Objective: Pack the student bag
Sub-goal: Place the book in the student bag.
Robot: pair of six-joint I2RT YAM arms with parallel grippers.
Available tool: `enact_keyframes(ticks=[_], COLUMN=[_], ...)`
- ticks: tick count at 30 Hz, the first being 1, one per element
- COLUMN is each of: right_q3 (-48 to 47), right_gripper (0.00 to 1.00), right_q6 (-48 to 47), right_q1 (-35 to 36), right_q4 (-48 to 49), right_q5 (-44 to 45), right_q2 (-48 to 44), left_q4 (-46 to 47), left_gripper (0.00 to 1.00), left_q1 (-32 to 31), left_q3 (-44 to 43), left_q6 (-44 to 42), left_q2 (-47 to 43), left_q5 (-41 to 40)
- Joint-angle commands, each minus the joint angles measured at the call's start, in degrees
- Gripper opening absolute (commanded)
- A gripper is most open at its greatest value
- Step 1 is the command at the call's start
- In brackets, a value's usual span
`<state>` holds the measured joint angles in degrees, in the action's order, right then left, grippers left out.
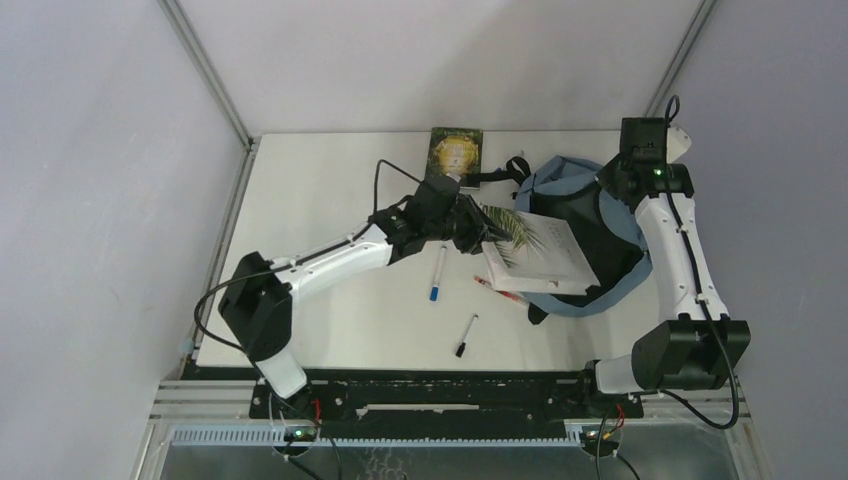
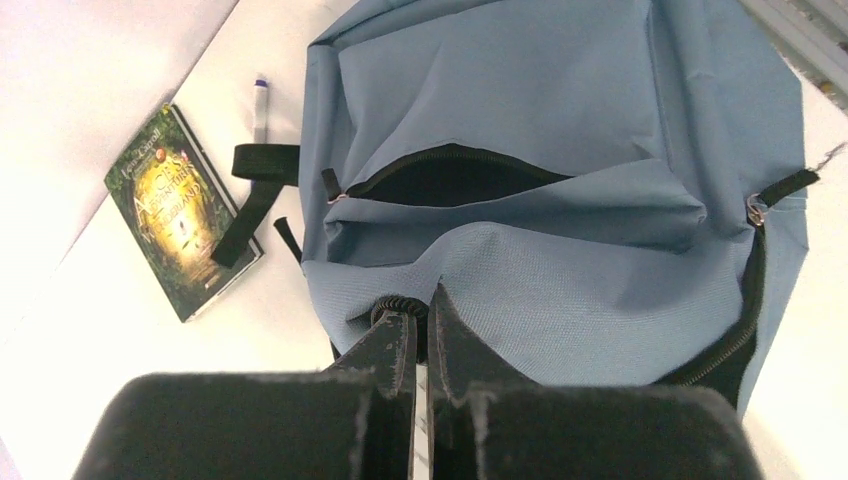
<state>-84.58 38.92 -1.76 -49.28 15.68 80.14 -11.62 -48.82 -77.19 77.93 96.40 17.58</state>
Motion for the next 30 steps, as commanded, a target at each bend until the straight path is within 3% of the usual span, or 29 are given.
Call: enact_keyframes(ticks=[1,10,17,21,27,30], right_q3=[1.99,3.86,4.7,4.69,4.76,4.66], right_gripper=[0.0,0.0,0.0,0.0,0.0,0.0], right_q6=[2.64,1.5,0.93,-0.4,-2.51,-5.07], right_q1=[0.35,0.74,0.64,0.6,0.78,0.63], right_q4=[6.28,5.97,6.55,6.62,5.94,7.03], right_q5=[-1.28,-1.51,-2.8,-4.36,-4.09,-6.74], right_q2=[-2.79,-4.78,-6.51,-6.74,-7.31,-7.38], left_q4=[10.11,27.17,35.32,40.0,41.05,36.82], left_gripper=[0.06,0.0,0.0,0.08,0.16,0.17], left_q1=[0.66,0.46,-0.16,-1.15,-2.94,-2.95], left_q3=[-3.94,-4.71,-5.76,-8.34,-10.49,-14.23], left_q6=[6.29,16.41,15.28,14.14,11.84,9.37], left_q2=[3.28,13.07,19.29,23.95,25.83,27.41], left_q5=[-8.78,-14.47,-21.65,-20.61,-22.53,-22.45])
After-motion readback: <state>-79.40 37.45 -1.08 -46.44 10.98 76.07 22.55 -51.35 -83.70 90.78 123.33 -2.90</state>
